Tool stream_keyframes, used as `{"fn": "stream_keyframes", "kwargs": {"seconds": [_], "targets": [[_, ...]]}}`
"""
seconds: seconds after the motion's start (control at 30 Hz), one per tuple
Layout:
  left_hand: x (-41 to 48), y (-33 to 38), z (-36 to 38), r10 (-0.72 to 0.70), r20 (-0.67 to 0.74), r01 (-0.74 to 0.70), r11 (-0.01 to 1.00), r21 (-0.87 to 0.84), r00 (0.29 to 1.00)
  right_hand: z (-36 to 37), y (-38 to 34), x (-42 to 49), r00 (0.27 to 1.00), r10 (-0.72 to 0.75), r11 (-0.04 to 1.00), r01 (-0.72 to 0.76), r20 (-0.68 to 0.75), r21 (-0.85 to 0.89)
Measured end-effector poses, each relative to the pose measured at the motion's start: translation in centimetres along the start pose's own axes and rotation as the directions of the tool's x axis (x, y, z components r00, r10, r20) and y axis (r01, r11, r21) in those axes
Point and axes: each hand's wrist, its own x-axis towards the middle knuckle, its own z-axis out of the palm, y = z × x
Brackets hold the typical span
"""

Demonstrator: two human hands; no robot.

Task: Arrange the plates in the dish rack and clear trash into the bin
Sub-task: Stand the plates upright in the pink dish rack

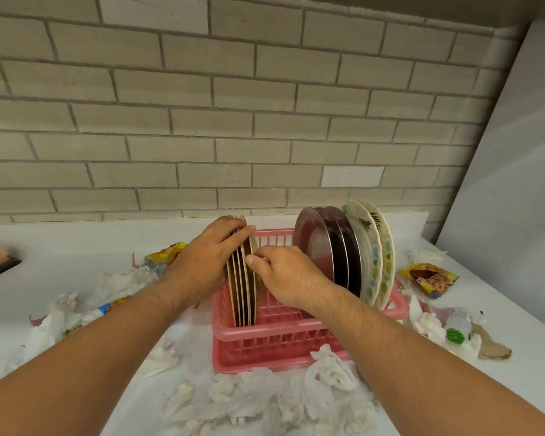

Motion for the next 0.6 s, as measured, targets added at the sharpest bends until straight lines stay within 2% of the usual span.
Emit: {"fn": "stream_keyframes", "kwargs": {"seconds": [0.17,0.33,0.6], "targets": [[0.1,0.0,0.0,-0.011,0.012,0.011,1.000,-0.015,1.000,-0.3,-0.4,0.2,0.998,0.042,0.998,-0.044,-0.050,-0.041],[-0.3,0.6,-0.1,-0.119,-0.036,0.113,0.984,-0.140,0.992,0.0,0.1,0.7,0.979,0.181,0.971,-0.194,-0.097,-0.138],[-0.6,0.2,0.1,-0.116,-0.030,0.111,0.986,-0.126,0.993,-5.8,-0.9,2.0,0.961,0.173,0.928,-0.233,-0.216,-0.291]]}}
